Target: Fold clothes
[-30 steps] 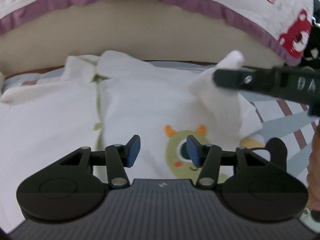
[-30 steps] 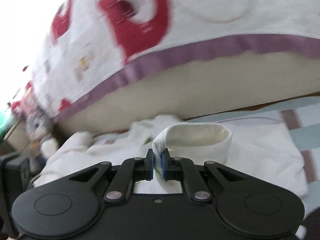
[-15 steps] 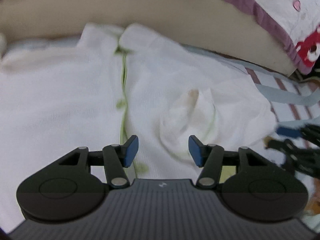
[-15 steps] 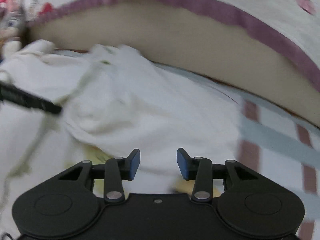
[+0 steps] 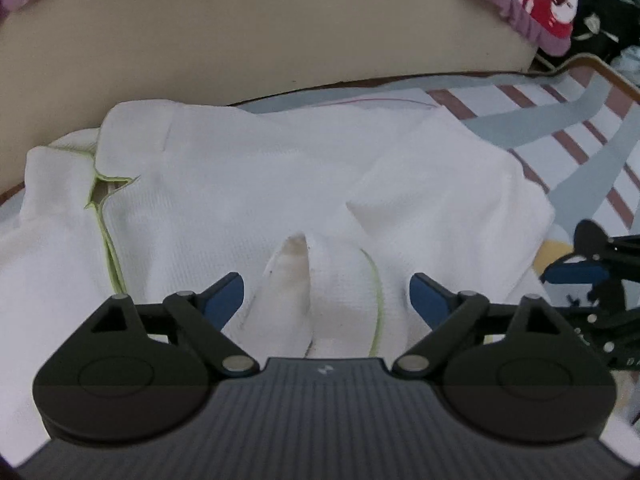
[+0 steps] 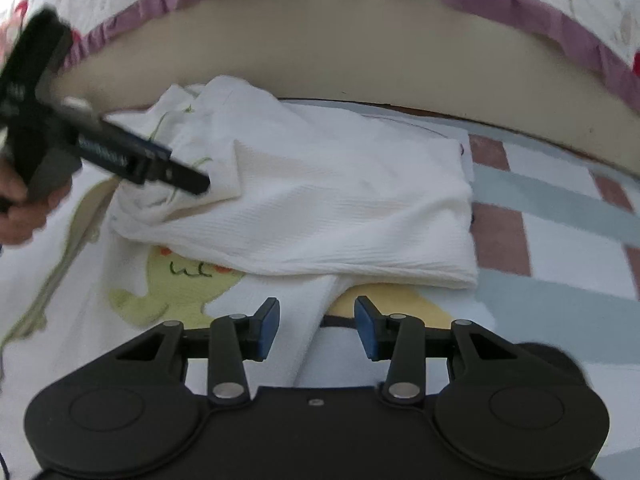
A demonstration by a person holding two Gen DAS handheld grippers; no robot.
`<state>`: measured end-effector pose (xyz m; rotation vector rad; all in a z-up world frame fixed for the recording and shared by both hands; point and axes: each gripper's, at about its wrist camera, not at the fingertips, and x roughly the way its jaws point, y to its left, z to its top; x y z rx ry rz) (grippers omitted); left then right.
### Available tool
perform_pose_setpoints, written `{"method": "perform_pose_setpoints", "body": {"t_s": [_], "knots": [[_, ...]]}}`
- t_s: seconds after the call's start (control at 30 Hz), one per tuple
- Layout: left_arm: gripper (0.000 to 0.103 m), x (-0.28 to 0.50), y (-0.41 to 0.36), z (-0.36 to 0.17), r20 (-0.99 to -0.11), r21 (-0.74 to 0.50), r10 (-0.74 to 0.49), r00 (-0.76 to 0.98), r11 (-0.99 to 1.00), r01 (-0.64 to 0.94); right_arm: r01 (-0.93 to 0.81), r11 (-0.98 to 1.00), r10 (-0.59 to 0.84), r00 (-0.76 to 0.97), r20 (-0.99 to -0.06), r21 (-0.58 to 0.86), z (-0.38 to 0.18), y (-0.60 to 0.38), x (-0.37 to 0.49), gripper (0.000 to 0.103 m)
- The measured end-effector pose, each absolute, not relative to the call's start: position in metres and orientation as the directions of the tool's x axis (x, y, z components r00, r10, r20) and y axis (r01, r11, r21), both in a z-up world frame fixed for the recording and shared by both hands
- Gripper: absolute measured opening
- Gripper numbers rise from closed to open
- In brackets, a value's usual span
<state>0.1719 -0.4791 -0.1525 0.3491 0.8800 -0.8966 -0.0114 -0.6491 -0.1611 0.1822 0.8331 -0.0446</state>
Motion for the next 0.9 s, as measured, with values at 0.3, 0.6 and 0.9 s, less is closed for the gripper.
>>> {"method": "perform_pose_setpoints", "body": {"t_s": [0.3, 0.6, 0.9], "knots": [[0.004, 0.190, -0.420, -0.089, -0.671, -0.034, -0.517, 0.531, 0.737, 0.675, 0.208, 0.975, -0.088, 0.681, -0.727, 0.077, -0.172, -0.649, -0.003, 0.055], [0.004, 0.220, -0.357, -0.061, -0.655, -0.092, -0.479, 0.585, 0.819, 0.567, 0.255, 0.965, -0.140, 0.701, -0.700, 0.062, -0.171, -0.658, 0.010, 0.064], [0.004, 0.259, -0.309, -0.101, -0.757, -0.129, -0.374, 0.536, 0.890, 0.438, 0.315, 0.948, -0.210, 0.708, -0.674, 0.036, -0.176, -0.667, 0.027, 0.051]]}}
